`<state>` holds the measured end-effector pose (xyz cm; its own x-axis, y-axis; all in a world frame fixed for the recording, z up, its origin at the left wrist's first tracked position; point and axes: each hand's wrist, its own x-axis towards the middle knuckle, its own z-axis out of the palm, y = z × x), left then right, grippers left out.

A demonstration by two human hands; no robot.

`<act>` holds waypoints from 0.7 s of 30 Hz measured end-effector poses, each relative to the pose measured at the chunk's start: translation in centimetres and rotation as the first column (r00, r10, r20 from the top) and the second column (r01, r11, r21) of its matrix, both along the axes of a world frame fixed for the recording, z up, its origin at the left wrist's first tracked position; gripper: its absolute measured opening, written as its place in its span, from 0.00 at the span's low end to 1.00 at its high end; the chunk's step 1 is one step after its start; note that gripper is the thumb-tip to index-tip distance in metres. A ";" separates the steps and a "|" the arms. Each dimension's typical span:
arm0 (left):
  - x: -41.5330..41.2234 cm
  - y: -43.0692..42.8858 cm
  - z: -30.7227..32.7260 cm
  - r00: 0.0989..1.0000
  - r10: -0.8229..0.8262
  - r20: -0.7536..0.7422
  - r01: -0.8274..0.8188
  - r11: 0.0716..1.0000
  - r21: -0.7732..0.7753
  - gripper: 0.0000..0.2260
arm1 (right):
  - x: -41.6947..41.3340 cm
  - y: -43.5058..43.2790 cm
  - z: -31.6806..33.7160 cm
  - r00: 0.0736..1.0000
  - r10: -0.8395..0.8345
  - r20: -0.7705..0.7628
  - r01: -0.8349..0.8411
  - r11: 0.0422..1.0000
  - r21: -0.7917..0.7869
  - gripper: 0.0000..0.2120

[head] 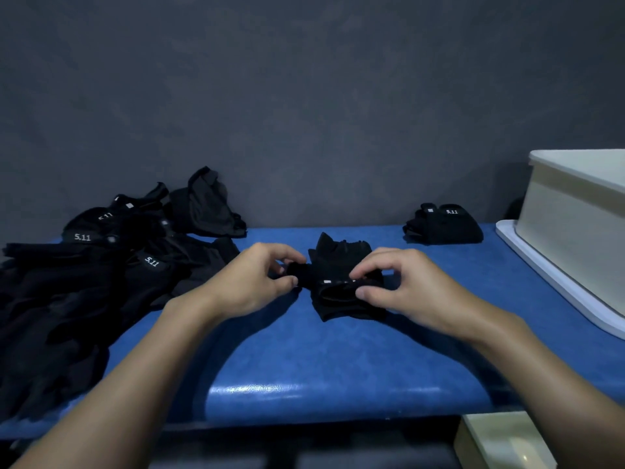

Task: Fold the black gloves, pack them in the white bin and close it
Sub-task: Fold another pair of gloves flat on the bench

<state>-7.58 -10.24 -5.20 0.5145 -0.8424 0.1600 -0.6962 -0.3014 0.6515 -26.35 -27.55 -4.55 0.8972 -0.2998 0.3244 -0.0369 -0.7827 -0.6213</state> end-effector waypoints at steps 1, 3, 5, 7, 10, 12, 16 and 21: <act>0.0 0.0 0.0 1.000 0.002 -0.001 -0.002 1.000 -0.008 0.12 | -0.2 0.0 0.3 1.000 0.000 0.021 0.000 1.000 0.008 0.08; 0.1 0.0 -0.1 1.000 0.003 -0.007 -0.003 1.000 -0.021 0.12 | -0.5 -0.1 0.6 1.000 -0.007 0.026 0.006 1.000 0.013 0.07; 0.0 -0.1 -0.1 1.000 -0.010 -0.014 0.009 1.000 -0.022 0.11 | -0.7 -0.3 0.6 0.999 0.006 -0.050 -0.006 1.000 0.015 0.08; 0.0 -0.1 -0.2 1.000 -0.017 -0.017 0.017 1.000 -0.022 0.11 | -0.7 -0.4 0.2 0.989 0.024 -0.146 -0.027 0.999 -0.023 0.08; -0.2 -0.1 -0.2 1.000 -0.019 0.004 0.019 0.999 -0.030 0.12 | -0.8 -0.2 0.4 0.993 -0.005 -0.121 0.000 0.999 -0.038 0.09; -0.2 -0.2 -0.2 1.000 -0.016 0.009 0.017 0.999 -0.036 0.12 | -0.9 -0.3 0.6 0.993 -0.020 -0.113 0.013 0.998 -0.060 0.10; 0.0 -0.3 -0.5 0.999 -0.019 0.027 0.020 1.000 -0.023 0.11 | -0.8 -0.4 0.3 0.983 -0.003 -0.186 -0.016 0.995 -0.103 0.04; -0.2 -1.7 -0.9 0.991 -0.021 0.132 0.042 0.987 -0.157 0.18 | 0.2 0.2 -0.3 0.994 -0.077 -0.080 0.065 0.987 -0.149 0.14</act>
